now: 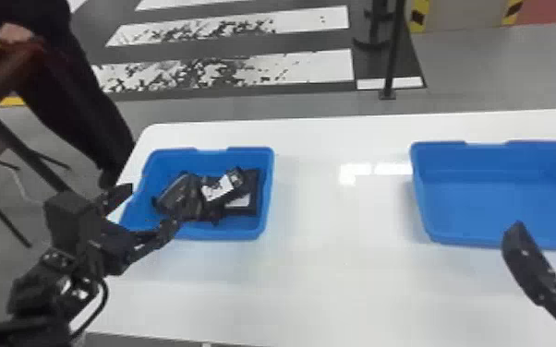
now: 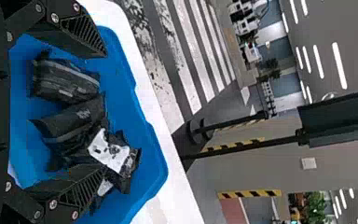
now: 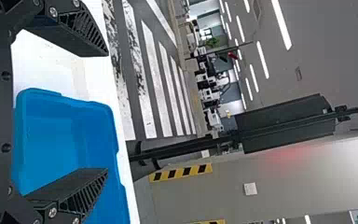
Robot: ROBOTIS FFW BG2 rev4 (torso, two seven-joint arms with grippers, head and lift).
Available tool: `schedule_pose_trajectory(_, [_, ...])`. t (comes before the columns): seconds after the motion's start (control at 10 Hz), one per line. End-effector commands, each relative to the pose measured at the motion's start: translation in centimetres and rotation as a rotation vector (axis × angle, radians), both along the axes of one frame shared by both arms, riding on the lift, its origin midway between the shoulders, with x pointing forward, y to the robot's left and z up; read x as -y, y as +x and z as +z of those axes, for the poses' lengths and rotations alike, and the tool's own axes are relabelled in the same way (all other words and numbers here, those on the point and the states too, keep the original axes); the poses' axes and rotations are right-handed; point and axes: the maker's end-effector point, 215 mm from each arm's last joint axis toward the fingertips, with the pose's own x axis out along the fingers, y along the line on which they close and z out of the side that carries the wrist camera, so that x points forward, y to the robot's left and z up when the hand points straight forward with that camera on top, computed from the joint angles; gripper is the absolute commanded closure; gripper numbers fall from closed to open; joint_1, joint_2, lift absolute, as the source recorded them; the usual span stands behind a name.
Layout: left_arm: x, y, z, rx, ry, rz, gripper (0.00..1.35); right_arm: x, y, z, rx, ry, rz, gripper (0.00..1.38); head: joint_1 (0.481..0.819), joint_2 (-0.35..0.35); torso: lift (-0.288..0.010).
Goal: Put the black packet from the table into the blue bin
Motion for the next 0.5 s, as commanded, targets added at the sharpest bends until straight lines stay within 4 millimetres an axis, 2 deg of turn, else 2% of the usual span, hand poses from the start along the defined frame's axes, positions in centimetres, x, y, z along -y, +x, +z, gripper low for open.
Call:
schedule_pose_trajectory(0.0, [-0.7, -3.3, 2.2, 0.064, -0.013, 0.019, 0.20, 0.1, -0.1, 0.2, 0.002, 0.000, -0.003, 0.13, 0.695, 0.218, -0.110])
schedule_pose_trajectory(0.2, [1.6, -6.1, 6.3, 0.207, -0.095, 0.045, 0.20, 0.3, -0.4, 0.1, -0.006, -0.002, -0.008, 0.13, 0.695, 0.252, -0.110])
schedule_pose_trajectory(0.4, [3.1, -8.5, 9.2, 0.328, -0.201, 0.058, 0.20, 0.5, -0.7, 0.2, -0.009, -0.003, -0.013, 0.13, 0.695, 0.225, -0.110])
